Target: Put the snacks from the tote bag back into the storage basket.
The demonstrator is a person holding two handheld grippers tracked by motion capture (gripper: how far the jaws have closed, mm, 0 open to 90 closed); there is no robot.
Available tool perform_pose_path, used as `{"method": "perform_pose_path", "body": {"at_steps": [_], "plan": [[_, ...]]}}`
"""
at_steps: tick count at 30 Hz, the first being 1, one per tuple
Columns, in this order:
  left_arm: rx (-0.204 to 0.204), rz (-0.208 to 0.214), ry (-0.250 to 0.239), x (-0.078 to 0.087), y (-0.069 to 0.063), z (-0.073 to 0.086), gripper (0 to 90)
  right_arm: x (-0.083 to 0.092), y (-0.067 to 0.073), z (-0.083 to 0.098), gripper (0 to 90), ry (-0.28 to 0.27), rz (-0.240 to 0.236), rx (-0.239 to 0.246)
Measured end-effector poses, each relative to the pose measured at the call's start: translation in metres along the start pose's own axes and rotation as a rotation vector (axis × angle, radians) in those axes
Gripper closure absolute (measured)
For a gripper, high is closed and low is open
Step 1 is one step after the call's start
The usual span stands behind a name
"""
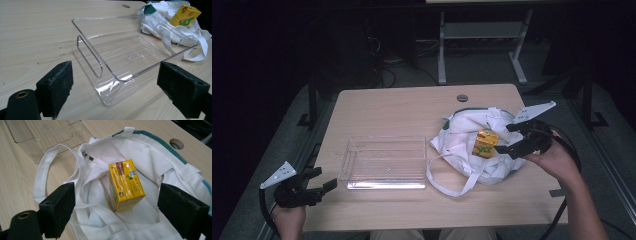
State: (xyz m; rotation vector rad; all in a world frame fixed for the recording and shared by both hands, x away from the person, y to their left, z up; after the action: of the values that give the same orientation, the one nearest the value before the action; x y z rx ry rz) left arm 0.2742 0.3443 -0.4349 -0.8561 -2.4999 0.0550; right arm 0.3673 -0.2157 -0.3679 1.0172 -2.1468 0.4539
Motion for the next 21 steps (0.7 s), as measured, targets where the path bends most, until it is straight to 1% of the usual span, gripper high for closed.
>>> {"method": "perform_pose_path", "body": {"at_steps": [2,5,10,15,16,20,21], "plan": [[0.001,0.000,-0.001,0.000,0.000,0.000,13.0,-0.002,-0.001,-0.002,14.1,0.004,-0.004,0.008],[0.000,0.000,-0.002,0.000,0.000,0.000,13.0,-0.003,-0.003,-0.006,14.2,0.016,-0.009,0.003],[-0.002,0.000,0.000,0.000,0.000,0.000,13.0,-0.007,-0.005,-0.010,14.2,0.030,-0.017,0.009],[0.001,0.000,-0.003,0.000,0.000,0.000,13.0,-0.011,-0.005,-0.014,14.2,0.051,-0.021,0.025],[0.001,0.001,-0.003,0.000,0.000,0.000,13.0,-0.013,-0.007,-0.017,14.2,0.060,-0.025,0.036],[0.005,0.000,-0.007,0.000,0.000,-0.001,13.0,-0.018,-0.008,-0.021,14.2,0.078,-0.031,0.038],[0.006,0.000,-0.009,0.000,0.000,-0.001,13.0,-0.020,-0.009,-0.021,14.2,0.084,-0.029,0.047]]}}
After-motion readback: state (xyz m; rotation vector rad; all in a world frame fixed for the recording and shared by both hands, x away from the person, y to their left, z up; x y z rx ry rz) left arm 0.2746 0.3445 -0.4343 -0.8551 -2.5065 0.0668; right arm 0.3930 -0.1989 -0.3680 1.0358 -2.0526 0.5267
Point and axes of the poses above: each handheld gripper's, and its own axes: x roughly backward along the jaws, z roughly out of its underside, y roughly to its left, the point moved 6 cm from there along -x, roughly forward along the jaws, and after that the axes turned 2 degrees about -x, right-handed, at the moved point
